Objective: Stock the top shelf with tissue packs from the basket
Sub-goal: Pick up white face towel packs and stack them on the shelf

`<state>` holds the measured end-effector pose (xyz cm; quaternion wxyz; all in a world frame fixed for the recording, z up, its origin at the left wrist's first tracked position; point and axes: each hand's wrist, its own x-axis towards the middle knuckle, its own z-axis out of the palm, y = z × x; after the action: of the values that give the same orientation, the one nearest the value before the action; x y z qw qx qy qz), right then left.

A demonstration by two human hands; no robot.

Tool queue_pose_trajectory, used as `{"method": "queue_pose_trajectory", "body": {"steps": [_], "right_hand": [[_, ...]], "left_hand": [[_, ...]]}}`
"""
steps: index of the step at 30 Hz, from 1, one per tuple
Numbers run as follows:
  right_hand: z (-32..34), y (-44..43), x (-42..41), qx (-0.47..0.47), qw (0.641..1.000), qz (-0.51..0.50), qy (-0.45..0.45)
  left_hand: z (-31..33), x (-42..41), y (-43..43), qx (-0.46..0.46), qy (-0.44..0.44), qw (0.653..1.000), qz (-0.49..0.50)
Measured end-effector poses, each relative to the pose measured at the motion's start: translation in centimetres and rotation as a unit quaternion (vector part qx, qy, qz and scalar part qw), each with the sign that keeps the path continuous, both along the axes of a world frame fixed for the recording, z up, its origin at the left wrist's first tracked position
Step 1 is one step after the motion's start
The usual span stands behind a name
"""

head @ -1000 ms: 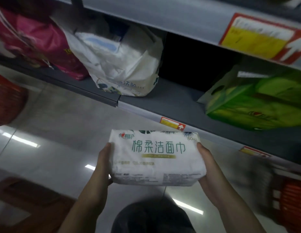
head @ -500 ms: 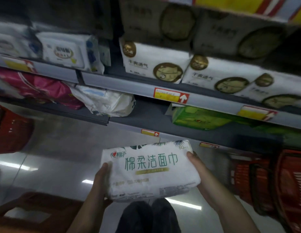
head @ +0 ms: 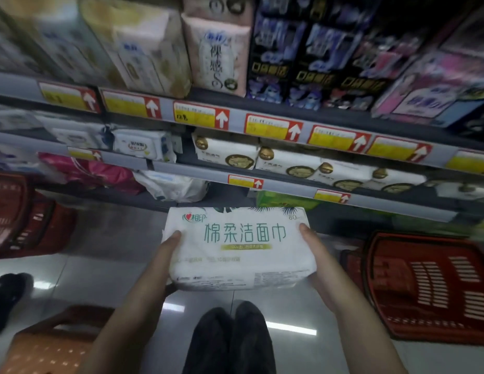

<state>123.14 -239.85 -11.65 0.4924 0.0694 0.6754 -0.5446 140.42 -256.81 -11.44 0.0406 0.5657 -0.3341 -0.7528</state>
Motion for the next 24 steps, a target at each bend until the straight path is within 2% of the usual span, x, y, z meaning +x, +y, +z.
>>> {"method": "queue_pose_trajectory", "body": {"steps": [3,7,10,15,17,21,24], "right_hand": [[2.9,1.4,0.7,-0.022,1.0,0.022,0.003],[6.2,2.0,1.1,-0.049,0.999,0.009,0.022],[9.1,2.4,1.4,-0.064,0.997,0.012,0.042],[13.2,2.9,1.3,-0.056,0.995,-0.038,0.07],[14.7,3.0,1.2,-0.063,0.994,-0.05,0.078],[18.9,2.3,1.2,-0.086,0.988,-0.084,0.101],[21.3,2.1,1.2,-0.087,0.984,-0.096,0.119]], "left_hand": [[3.0,-0.6,0.0,-0.003,0.031,1.0,0.0],[5.7,0.1,1.0,-0.053,0.008,0.998,-0.029],[7.8,0.2,1.0,-0.045,0.006,0.999,-0.019],[13.4,-0.3,1.5,-0.069,0.041,0.994,-0.075],[15.6,-0.3,1.9,-0.107,0.072,0.985,-0.112],[19.5,-0.8,2.0,-0.169,0.102,0.974,-0.114],[21.6,-0.9,1.3,-0.165,0.113,0.972,-0.124]]}}
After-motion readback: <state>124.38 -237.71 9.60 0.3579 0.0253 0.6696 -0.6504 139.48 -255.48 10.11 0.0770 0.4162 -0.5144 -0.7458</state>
